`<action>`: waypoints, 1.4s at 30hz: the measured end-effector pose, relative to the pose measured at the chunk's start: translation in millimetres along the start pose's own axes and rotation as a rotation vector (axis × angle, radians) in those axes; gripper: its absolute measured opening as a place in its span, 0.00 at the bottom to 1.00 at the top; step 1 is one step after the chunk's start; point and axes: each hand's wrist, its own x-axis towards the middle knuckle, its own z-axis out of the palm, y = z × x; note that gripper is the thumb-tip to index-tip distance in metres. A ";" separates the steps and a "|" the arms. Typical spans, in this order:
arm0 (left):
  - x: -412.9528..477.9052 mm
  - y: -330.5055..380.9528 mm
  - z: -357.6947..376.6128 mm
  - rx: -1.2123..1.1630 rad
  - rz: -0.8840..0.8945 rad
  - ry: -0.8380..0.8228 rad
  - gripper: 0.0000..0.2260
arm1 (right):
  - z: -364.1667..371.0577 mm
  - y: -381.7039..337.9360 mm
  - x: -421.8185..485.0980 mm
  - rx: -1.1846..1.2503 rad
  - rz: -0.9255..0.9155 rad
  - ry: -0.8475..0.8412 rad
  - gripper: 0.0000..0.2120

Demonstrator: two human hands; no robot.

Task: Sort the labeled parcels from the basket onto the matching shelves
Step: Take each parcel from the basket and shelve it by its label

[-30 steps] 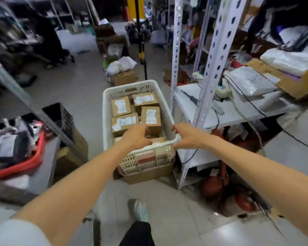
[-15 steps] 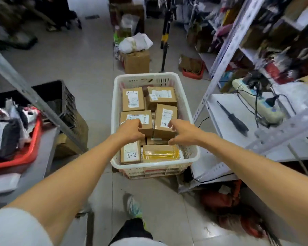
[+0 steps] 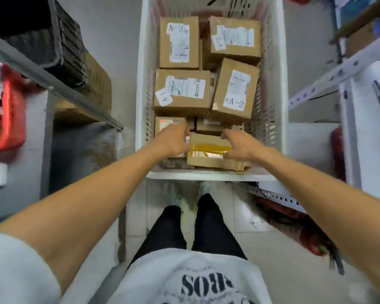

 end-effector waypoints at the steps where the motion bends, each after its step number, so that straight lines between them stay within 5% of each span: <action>1: 7.4 -4.6 9.4 -0.021 -0.015 -0.007 0.17 | 12.0 5.6 12.4 -0.022 -0.010 -0.039 0.29; 4: 29.2 -16.6 31.4 -0.084 -0.052 -0.011 0.16 | 49.2 21.4 44.1 -0.097 -0.039 -0.105 0.33; 7: 49.5 -23.4 43.5 -0.167 -0.092 0.019 0.16 | 78.1 29.6 65.0 -0.155 -0.010 -0.209 0.48; 12: 72.7 -23.1 48.3 -0.232 -0.102 0.099 0.13 | 80.1 33.8 92.4 -0.345 0.040 -0.175 0.61; 19: 79.5 -17.4 42.1 -0.240 -0.096 0.141 0.13 | 65.1 43.0 109.9 -0.391 -0.134 0.105 0.39; 22: 75.7 -15.2 34.0 -0.247 -0.100 0.143 0.11 | 39.8 41.4 99.6 -0.158 -0.170 0.108 0.38; 26: 70.7 -12.1 19.6 -0.277 -0.082 0.205 0.10 | 16.9 42.9 82.9 0.462 0.014 0.126 0.29; 37: 24.2 -1.7 -32.4 -0.281 -0.072 0.258 0.11 | -47.1 41.1 28.9 0.933 0.216 0.174 0.29; 42: -3.0 21.5 -86.6 -0.305 -0.038 0.194 0.25 | -106.1 11.3 -6.4 1.161 0.116 0.256 0.25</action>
